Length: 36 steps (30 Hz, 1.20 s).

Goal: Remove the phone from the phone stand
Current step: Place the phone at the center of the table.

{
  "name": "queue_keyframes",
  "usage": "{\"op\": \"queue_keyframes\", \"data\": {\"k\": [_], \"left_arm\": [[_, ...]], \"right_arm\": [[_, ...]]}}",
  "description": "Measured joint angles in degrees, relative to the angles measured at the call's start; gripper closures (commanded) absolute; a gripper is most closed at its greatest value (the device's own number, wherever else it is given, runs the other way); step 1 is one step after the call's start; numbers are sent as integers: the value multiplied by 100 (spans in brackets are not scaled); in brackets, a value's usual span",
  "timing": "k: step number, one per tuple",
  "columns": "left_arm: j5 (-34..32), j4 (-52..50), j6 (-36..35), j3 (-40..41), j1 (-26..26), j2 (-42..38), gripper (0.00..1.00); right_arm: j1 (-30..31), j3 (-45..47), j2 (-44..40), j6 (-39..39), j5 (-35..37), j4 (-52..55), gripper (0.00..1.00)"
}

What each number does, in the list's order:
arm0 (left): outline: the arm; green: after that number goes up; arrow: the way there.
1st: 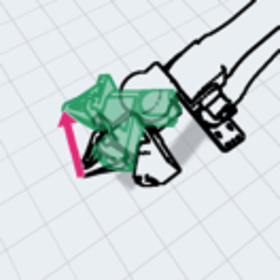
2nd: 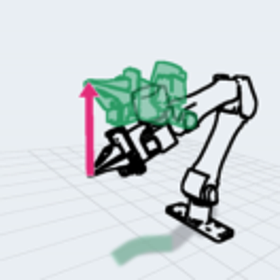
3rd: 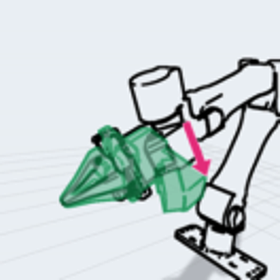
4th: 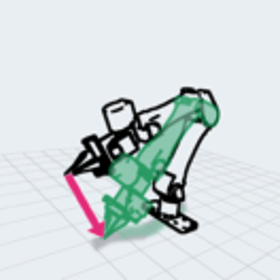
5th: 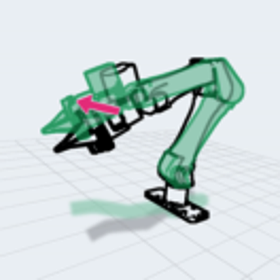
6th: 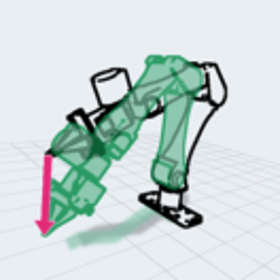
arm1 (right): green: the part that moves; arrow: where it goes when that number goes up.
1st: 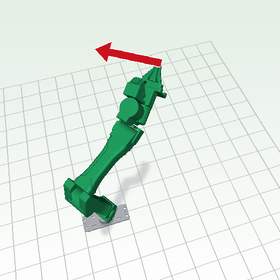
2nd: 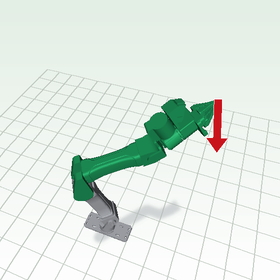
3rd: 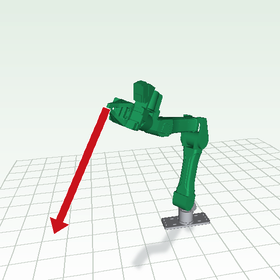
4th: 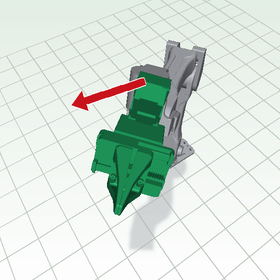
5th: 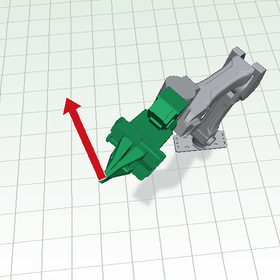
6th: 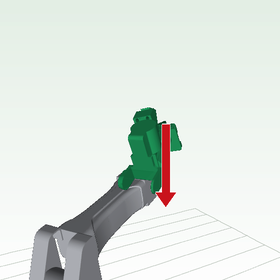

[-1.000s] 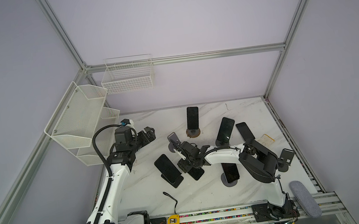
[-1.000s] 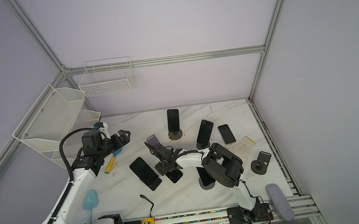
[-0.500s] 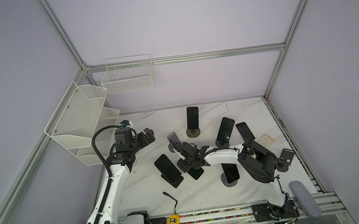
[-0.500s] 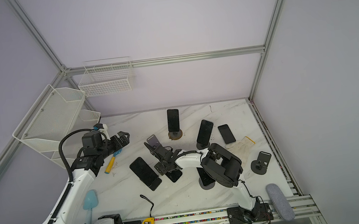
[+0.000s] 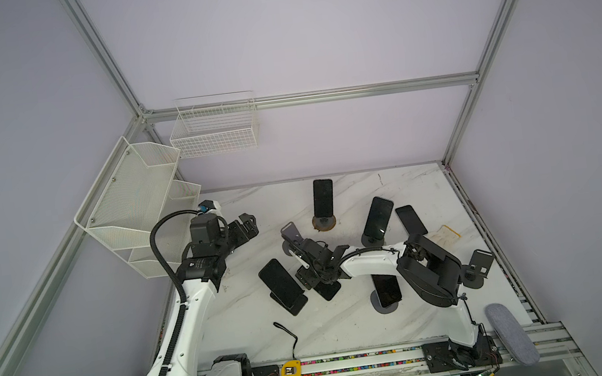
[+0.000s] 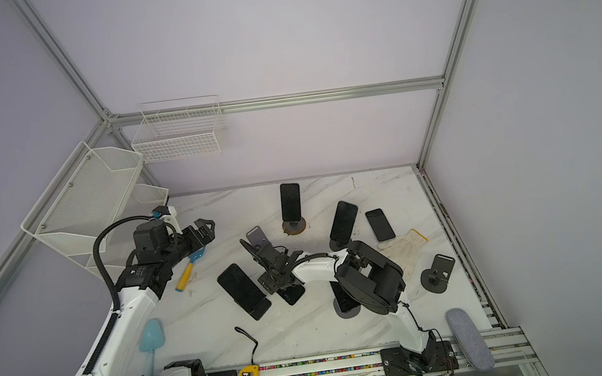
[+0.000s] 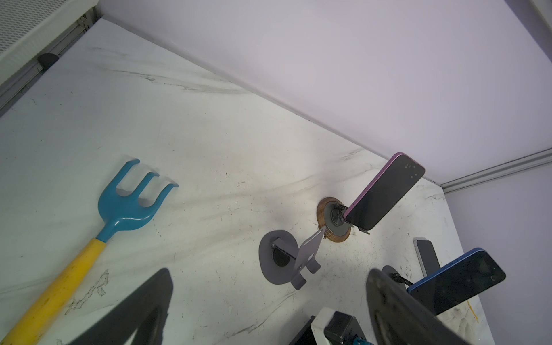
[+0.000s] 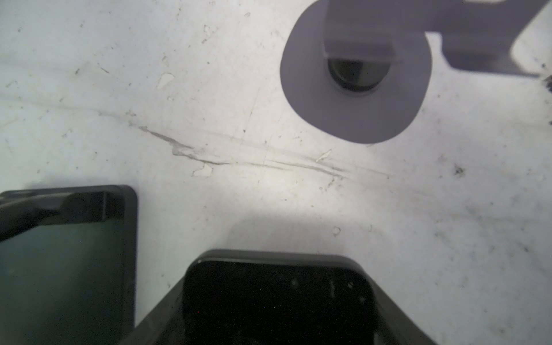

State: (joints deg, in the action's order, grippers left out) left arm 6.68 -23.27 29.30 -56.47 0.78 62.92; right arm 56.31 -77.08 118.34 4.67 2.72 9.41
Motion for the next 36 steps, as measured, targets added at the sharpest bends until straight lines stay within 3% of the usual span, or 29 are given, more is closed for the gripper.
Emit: {"op": "queue_keyframes", "data": {"k": [12,36], "left_arm": [[-498,20,11,2,0,-496,0],[-542,44,24,2,0,-479,0]], "right_arm": [[2,2,0,-57,-57,-11,23],[0,-22,0,-219,-105,2,19]]}}
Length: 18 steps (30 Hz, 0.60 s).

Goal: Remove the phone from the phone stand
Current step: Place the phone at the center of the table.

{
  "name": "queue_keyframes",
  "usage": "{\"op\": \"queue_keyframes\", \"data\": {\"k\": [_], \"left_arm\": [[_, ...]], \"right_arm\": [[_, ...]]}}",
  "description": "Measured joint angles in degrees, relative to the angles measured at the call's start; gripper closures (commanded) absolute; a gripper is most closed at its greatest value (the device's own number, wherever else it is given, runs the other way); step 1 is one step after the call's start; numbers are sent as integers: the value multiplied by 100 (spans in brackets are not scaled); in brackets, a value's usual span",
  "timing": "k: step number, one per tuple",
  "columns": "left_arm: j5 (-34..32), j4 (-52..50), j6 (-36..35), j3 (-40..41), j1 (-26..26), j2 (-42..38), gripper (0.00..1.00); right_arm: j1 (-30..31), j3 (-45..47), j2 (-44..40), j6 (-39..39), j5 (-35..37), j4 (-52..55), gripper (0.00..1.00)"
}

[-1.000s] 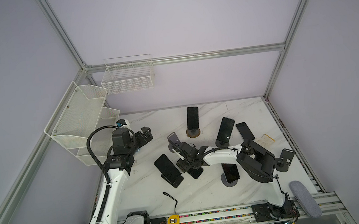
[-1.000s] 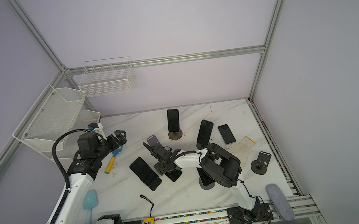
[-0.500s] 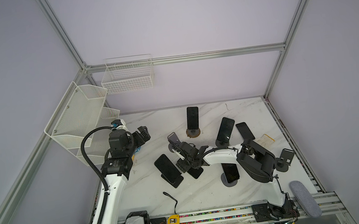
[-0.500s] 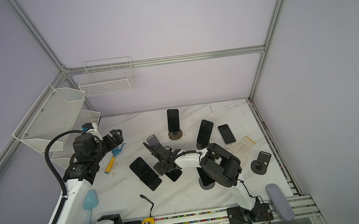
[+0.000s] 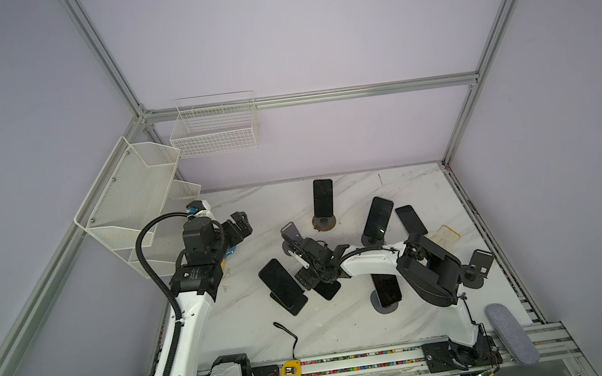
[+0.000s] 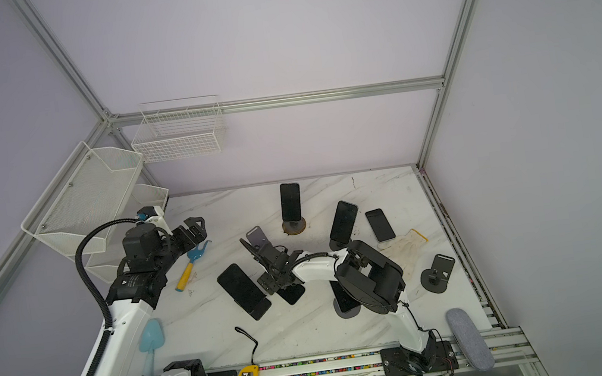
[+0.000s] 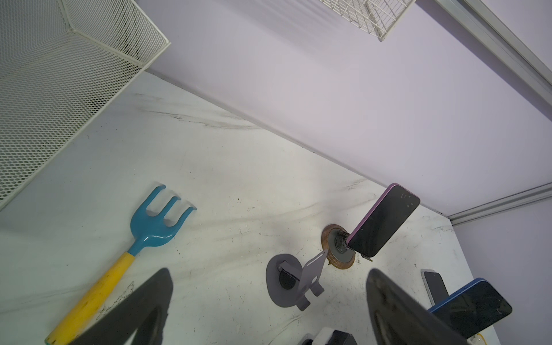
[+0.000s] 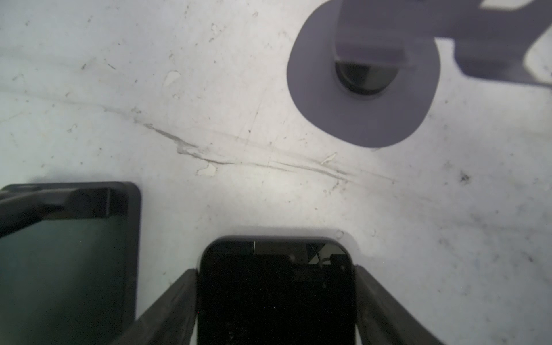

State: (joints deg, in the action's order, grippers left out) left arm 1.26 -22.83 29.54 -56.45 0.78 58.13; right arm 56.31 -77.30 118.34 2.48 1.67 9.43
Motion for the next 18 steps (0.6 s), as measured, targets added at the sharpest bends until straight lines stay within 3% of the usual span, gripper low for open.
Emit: {"op": "queue_keyframes", "data": {"k": [8,18], "left_arm": [[11,-4,-11,0,0,0,0],[61,-87,-15,0,0,-20,0]], "right_arm": [[0,2,-105,11,-13,146,17],[-2,-293,-837,66,262,341,16]]}}
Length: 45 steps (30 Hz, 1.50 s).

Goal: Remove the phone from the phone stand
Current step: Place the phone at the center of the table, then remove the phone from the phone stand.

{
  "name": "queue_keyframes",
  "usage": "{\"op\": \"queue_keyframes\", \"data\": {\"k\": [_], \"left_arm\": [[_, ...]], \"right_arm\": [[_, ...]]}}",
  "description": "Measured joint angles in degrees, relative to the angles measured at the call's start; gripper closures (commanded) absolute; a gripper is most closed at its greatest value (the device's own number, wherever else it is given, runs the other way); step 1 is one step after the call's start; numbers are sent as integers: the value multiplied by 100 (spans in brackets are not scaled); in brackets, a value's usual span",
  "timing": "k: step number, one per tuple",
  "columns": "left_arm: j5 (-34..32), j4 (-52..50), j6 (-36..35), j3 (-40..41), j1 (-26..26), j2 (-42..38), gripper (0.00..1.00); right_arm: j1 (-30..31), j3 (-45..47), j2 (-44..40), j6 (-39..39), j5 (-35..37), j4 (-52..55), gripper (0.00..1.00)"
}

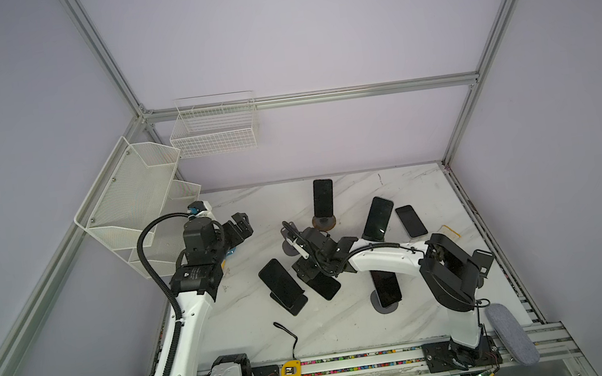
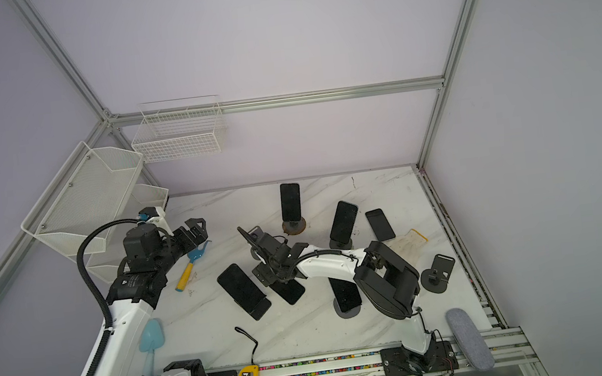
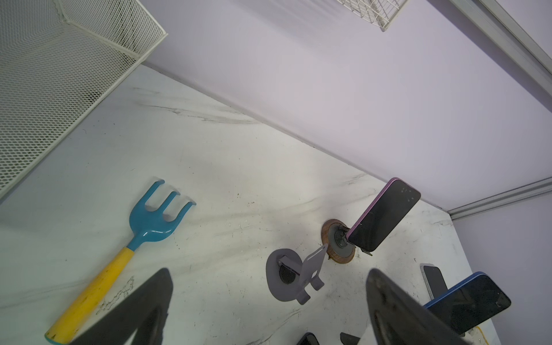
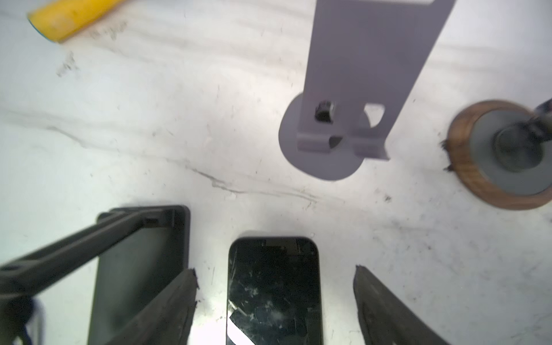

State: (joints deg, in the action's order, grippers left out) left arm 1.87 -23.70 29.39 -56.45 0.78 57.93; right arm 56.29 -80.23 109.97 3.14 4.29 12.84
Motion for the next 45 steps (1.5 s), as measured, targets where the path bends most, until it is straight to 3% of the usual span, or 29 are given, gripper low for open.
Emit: {"op": "queue_keyframes", "data": {"k": [14,25,34,45], "left_arm": [[90,87,57,11,0,-2,0],[525,192,199,11,44,330,0],[363,538,155,0,1023,634,0],[52,671,87,-535,1961,1803,0]], "right_arm": [[-83,-918,-719,68,393,68,9],[-1084,-1167,-706,262,1014,55,7],[-1639,-715,-1056,326,1283,26,3],[-2339,262,-2221,297,1703,-157,3]]}}
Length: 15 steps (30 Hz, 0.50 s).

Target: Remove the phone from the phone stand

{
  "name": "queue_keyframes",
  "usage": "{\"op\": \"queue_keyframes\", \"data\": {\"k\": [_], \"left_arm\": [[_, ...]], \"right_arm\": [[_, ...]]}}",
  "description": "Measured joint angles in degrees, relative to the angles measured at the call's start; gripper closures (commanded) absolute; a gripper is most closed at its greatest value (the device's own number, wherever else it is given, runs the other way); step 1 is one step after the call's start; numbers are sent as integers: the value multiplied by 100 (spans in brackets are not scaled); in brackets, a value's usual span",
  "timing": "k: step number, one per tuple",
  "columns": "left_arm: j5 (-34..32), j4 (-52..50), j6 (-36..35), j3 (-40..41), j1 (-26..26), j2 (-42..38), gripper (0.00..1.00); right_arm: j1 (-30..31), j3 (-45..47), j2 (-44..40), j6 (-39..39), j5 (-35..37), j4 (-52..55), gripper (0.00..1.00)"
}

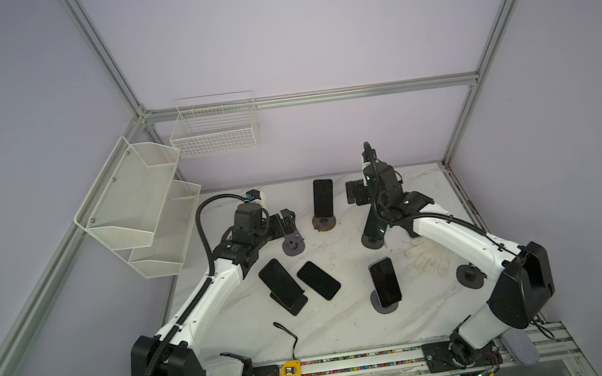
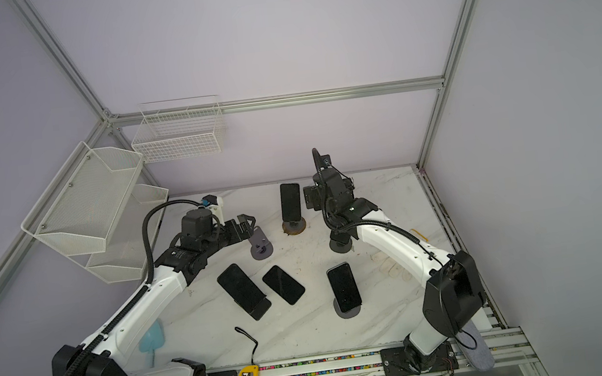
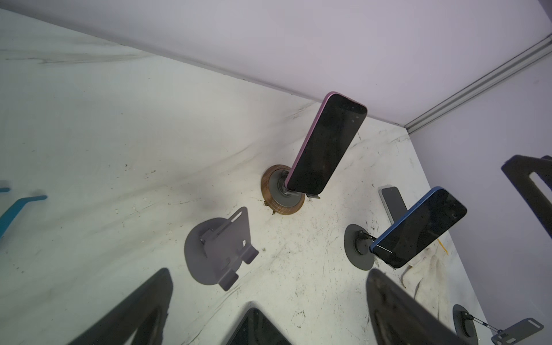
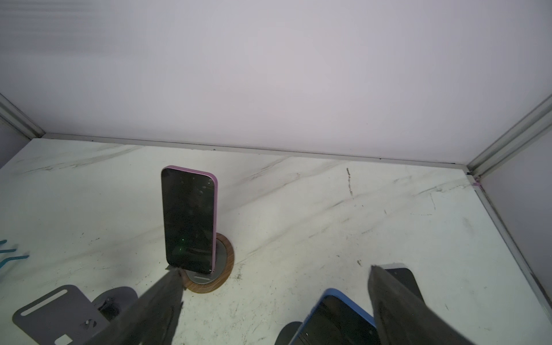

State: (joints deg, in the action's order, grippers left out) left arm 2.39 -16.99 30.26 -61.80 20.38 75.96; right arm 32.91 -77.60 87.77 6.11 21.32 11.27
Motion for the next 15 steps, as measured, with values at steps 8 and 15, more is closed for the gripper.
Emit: {"op": "queue_keyframes", "data": {"k": [8,15], "left_arm": [[-420,-63,-374,-1224,629,1001,0],[-590,-400,-758,-2614,855,2131,0]], "right_arm": [[-258,621,-575,61,184,-166,3],[-503,918,-761,317,166,-317,3]]}}
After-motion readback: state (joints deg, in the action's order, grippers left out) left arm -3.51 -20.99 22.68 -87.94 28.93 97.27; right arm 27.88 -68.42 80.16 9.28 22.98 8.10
